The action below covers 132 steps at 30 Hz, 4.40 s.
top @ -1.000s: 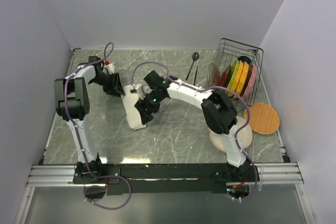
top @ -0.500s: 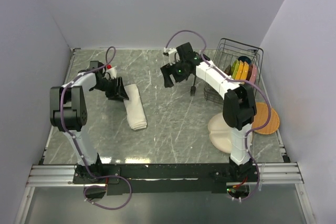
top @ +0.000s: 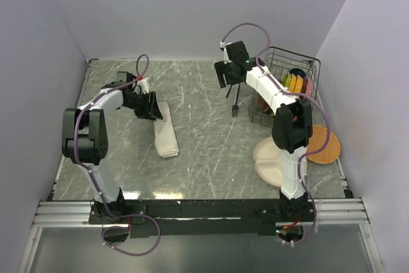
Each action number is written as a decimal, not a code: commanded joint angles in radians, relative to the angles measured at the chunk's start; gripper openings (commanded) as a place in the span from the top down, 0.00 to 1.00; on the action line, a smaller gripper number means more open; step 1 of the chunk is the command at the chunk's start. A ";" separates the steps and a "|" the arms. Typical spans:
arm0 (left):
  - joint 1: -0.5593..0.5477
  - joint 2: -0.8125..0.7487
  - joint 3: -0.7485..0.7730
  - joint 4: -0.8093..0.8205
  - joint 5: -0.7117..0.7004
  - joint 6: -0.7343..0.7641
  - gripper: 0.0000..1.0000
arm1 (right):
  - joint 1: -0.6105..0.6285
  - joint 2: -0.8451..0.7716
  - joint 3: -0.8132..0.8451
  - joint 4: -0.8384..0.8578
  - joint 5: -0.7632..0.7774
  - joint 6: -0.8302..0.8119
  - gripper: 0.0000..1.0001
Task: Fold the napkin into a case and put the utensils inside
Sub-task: Move the smaller rectangle folded napkin to the center of the board, then pick up the fork from the corner of the board.
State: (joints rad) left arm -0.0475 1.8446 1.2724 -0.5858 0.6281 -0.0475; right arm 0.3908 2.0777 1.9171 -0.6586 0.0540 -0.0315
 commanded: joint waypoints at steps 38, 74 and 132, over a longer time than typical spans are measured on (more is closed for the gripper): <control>-0.184 0.031 0.179 -0.178 -0.060 0.502 0.46 | -0.023 0.015 0.010 -0.058 -0.198 -0.042 0.16; -0.267 -0.231 0.061 0.098 -0.162 0.034 0.44 | -0.027 0.106 0.077 -0.022 0.220 0.091 0.32; -0.287 -0.617 -0.114 0.172 0.030 1.250 0.23 | 0.048 -0.102 0.072 -0.315 -1.037 0.104 1.00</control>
State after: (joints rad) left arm -0.2474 1.2480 1.1931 -0.3885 0.6525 0.8303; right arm 0.4042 1.8736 1.9125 -0.8059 -0.7502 0.1516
